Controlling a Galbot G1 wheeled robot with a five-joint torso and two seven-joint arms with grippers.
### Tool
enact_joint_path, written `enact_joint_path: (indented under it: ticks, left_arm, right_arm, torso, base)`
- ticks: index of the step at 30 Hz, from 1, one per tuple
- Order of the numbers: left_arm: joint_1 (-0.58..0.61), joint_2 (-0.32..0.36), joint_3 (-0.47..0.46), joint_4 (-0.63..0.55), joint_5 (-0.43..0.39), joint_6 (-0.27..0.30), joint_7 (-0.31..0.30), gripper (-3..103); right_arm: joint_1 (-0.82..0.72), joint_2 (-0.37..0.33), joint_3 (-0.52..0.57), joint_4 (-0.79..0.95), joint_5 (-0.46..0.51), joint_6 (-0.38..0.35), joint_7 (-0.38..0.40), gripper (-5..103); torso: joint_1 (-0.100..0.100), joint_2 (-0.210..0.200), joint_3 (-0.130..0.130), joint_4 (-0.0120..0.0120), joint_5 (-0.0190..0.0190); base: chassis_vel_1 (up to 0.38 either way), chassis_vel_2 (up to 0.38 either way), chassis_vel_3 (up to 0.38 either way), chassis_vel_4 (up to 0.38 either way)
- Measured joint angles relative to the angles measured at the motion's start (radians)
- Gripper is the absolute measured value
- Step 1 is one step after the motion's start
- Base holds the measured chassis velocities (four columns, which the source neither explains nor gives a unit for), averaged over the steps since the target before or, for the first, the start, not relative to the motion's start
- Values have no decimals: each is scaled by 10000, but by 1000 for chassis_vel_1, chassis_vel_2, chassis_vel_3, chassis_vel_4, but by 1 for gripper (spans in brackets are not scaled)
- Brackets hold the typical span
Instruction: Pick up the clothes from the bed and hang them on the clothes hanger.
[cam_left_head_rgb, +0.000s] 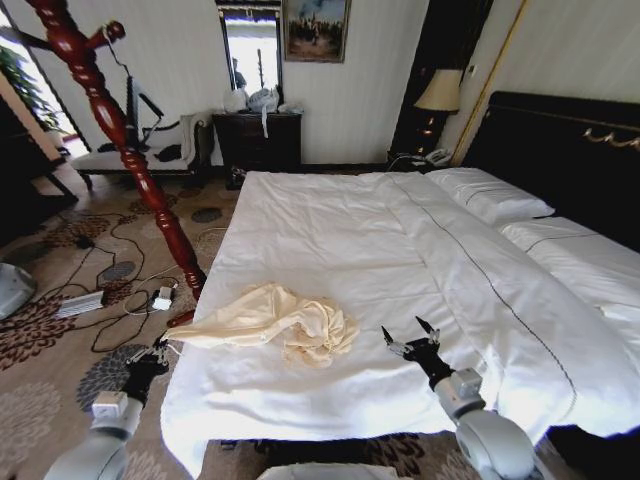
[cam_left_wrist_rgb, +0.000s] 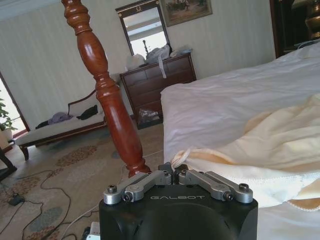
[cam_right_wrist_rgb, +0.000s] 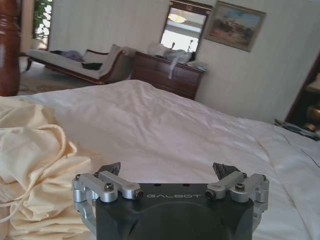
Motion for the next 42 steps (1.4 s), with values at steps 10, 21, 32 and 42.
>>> enact_joint_path:
  ticks: [10, 21, 32, 42]
  left_arm:
    - [113, -200, -222, -29, -160, 82, -184, 2]
    - [335, -313, -290, -164, -28, 79, -204, 2]
    - [493, -353, -227, -252, 257, 94, -225, 2]
    - [595, -404, -175, -317, 425, 83, -232, 2]
  right_arm:
    - [1328, -1413, -1453, -14, 847, -307, -548, 100]
    - [690, -460, -3462, -35, 2274, -583, -750, 98]
    - [1018, 371, -4478, -1276, 657, -393, -185, 93]
    - [1439, 1284, -4531, 3, 8204, -2074, 868, 90]
  torso:
    - [1, 0, 0, 0, 0]
    - [0, 1, -3, -3, -2]
    - [1, 0, -2, -1, 0]
    - [1, 1, -2, -1, -3]
  base:
    - [0, 0, 0, 0]
    - [0, 0, 0, 0]
    - [0, 0, 0, 0]
    - [0, 0, 0, 0]
